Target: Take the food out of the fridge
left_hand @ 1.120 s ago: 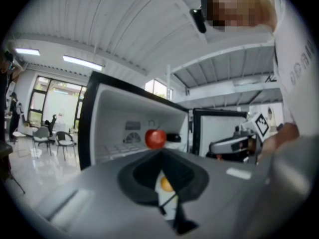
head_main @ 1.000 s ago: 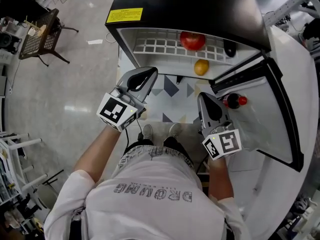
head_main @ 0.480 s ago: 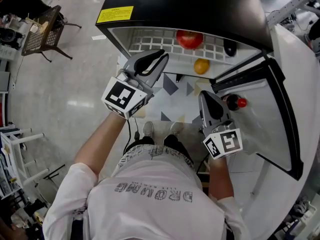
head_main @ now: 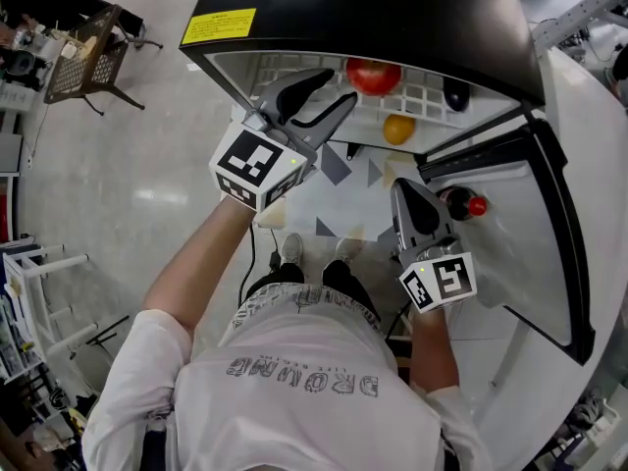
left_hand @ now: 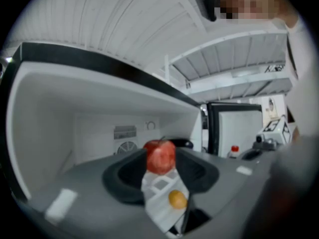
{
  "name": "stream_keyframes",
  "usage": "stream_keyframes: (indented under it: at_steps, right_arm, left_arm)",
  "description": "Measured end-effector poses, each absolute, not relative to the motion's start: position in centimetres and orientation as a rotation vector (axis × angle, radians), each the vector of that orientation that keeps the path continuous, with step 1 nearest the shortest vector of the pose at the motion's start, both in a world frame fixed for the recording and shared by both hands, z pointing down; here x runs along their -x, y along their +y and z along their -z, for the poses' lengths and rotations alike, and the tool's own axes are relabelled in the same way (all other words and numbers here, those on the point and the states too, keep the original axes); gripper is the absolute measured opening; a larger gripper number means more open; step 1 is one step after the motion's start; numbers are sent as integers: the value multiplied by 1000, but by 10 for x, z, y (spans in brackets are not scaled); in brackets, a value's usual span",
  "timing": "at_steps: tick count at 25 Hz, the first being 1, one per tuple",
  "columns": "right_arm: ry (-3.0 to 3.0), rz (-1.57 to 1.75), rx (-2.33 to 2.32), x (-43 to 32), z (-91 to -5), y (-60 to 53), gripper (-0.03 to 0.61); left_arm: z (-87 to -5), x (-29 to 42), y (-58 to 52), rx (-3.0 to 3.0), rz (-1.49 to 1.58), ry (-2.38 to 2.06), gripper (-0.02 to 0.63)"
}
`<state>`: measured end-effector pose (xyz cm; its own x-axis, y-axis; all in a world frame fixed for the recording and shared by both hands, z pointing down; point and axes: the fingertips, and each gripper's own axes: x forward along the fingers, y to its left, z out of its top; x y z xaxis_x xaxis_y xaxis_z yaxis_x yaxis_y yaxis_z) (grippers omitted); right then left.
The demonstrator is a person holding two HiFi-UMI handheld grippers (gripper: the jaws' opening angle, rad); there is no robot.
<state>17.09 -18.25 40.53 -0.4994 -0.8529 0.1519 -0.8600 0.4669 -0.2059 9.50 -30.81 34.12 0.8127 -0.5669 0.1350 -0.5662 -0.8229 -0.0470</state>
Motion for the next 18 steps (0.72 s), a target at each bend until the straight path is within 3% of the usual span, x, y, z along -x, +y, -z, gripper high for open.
stream_keyframes:
  at_steps: [18]
  right_arm:
    - [-2673,-443,-1528,-171,-419,-185,-8]
  left_arm:
    - [-355,-128,-334,2992,433,873,344]
